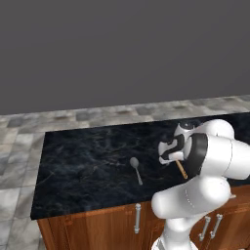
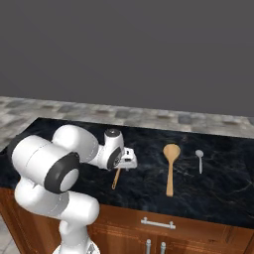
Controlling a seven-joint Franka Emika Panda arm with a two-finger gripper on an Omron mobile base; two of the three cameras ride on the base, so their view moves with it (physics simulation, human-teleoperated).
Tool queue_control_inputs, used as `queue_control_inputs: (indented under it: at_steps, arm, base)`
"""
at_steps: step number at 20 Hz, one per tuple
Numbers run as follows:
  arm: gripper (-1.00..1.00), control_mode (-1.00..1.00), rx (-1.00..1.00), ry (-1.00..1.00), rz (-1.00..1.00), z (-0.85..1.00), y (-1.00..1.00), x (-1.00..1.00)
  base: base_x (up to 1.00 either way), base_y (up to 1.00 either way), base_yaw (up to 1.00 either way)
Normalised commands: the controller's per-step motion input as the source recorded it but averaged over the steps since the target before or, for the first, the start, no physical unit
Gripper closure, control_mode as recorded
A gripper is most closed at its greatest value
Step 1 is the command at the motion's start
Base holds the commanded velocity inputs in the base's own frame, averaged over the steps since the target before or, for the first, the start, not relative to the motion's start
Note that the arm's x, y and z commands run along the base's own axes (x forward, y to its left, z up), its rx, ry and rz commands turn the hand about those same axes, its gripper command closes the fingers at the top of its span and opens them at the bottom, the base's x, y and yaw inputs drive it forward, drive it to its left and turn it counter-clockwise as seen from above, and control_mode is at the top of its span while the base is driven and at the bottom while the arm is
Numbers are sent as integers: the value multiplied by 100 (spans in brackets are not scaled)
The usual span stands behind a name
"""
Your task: Organize the utensils by type. Pick up the wooden spoons from the counter and place them in the open cabinet. Then pick up the metallic utensils from the counter and place them in the open drawer.
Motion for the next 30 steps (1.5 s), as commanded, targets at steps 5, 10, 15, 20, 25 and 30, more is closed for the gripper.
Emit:
queue_control_inputs:
  at_steps: [5, 10, 15, 20, 25, 30]
  arm:
    - [100, -100, 0, 3, 1, -20, 0, 3]
    - [100, -100, 0, 6, 0, -21, 0, -13]
    - [100, -100, 0, 10, -2, 4, -3, -13]
    - [100, -100, 0, 9, -1, 75, -1, -4]
    - [100, -100, 0, 0, 2, 94, 0, -32]
    - [100, -100, 0, 0, 0, 60, 1, -25]
  base:
    - [0, 0, 0]
    - [0, 0, 0]
    - [0, 0, 0]
    - [0, 0, 0]
    - [0, 0, 0]
    - [0, 0, 0]
